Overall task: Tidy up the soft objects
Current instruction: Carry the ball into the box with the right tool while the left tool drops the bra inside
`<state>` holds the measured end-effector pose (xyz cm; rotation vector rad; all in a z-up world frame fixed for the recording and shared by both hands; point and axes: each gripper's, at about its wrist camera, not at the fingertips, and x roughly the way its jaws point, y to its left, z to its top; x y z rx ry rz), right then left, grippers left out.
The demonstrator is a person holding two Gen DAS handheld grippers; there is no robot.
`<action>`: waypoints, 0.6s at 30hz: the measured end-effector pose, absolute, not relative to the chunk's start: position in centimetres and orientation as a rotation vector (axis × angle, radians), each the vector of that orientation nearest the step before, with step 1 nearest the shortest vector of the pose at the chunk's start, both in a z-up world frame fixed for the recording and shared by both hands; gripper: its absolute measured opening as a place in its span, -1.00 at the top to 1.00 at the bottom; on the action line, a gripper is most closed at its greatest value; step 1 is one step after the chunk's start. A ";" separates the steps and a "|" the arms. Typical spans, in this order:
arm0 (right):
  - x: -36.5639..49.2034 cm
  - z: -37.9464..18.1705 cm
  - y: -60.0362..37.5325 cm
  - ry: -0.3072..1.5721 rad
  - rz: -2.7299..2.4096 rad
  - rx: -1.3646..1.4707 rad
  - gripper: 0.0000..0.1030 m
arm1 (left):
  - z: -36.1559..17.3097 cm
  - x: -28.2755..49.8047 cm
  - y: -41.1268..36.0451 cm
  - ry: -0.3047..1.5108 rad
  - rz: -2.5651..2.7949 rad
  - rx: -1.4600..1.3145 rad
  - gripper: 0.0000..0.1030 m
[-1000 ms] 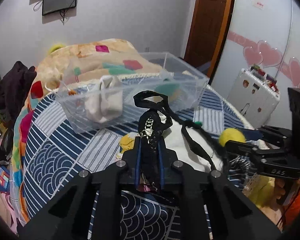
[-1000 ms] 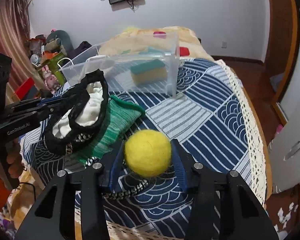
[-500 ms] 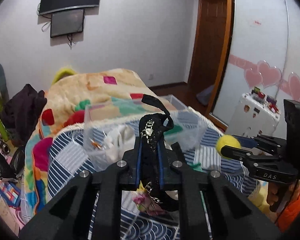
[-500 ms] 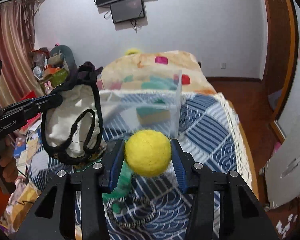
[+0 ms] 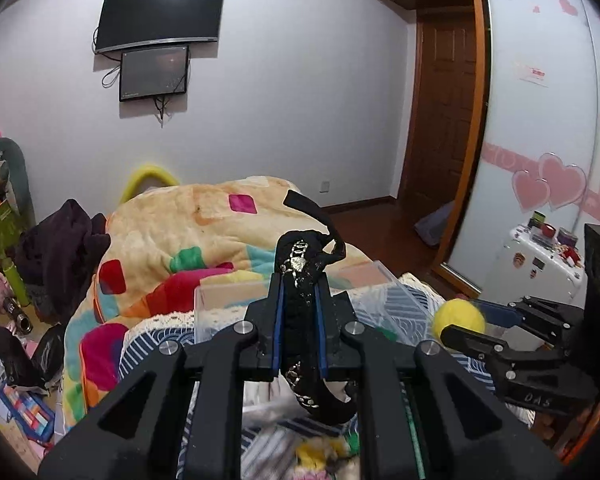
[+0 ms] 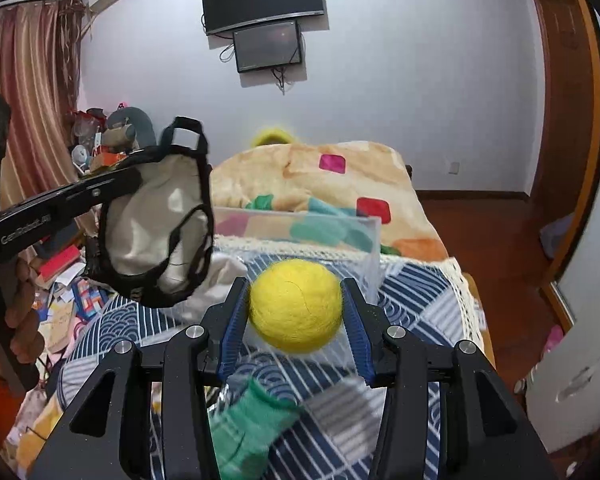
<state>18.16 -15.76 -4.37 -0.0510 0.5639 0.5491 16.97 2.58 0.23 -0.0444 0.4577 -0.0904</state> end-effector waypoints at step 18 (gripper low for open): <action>23.0 -6.2 -11.2 0.681 0.581 -0.146 0.17 | -6.6 22.7 2.4 0.624 -0.078 0.007 0.75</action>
